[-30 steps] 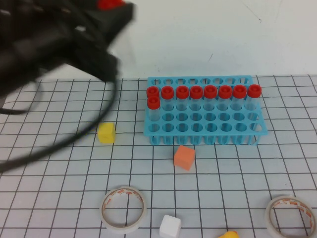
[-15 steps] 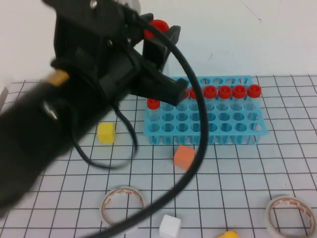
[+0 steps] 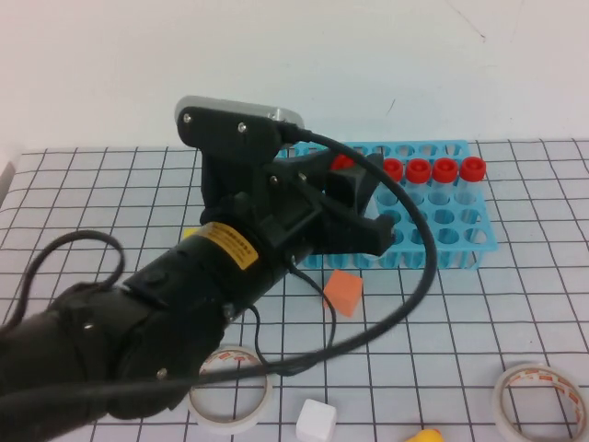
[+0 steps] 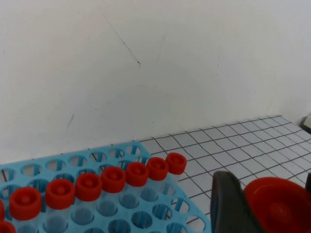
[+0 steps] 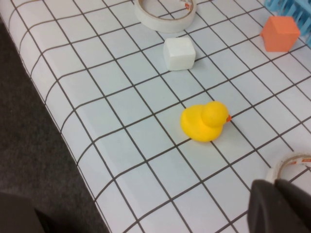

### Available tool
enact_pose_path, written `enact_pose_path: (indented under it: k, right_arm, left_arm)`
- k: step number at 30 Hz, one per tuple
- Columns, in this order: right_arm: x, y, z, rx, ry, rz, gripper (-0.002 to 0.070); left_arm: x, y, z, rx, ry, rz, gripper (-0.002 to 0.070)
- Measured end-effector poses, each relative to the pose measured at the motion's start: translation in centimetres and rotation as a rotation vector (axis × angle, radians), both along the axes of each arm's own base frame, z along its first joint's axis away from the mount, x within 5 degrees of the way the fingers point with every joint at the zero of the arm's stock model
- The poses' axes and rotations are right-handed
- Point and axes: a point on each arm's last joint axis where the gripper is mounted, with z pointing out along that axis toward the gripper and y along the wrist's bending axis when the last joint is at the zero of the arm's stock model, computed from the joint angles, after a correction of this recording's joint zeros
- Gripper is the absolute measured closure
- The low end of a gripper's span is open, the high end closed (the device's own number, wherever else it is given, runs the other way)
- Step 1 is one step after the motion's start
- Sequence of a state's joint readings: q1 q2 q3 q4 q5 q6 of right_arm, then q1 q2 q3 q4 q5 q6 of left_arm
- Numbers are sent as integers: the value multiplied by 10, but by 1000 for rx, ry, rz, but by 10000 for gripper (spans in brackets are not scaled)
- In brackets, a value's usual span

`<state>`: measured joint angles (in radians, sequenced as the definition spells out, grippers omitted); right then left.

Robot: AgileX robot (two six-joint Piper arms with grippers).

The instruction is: Place the test tubes

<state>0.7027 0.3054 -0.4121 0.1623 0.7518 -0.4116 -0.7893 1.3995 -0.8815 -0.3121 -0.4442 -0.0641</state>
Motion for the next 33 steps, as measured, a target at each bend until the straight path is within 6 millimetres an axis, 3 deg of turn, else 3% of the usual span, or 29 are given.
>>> enact_pose_path:
  k: [10, 23, 33]
  right_arm:
    - [0, 0, 0, 0, 0, 0, 678]
    - [0, 0, 0, 0, 0, 0, 678]
    - [0, 0, 0, 0, 0, 0, 678]
  left_arm:
    - [38, 6, -26, 125, -180, -38, 413]
    - [78, 27, -52, 130, -114, 90, 413]
    - [126, 13, -82, 171, -120, 95, 413]
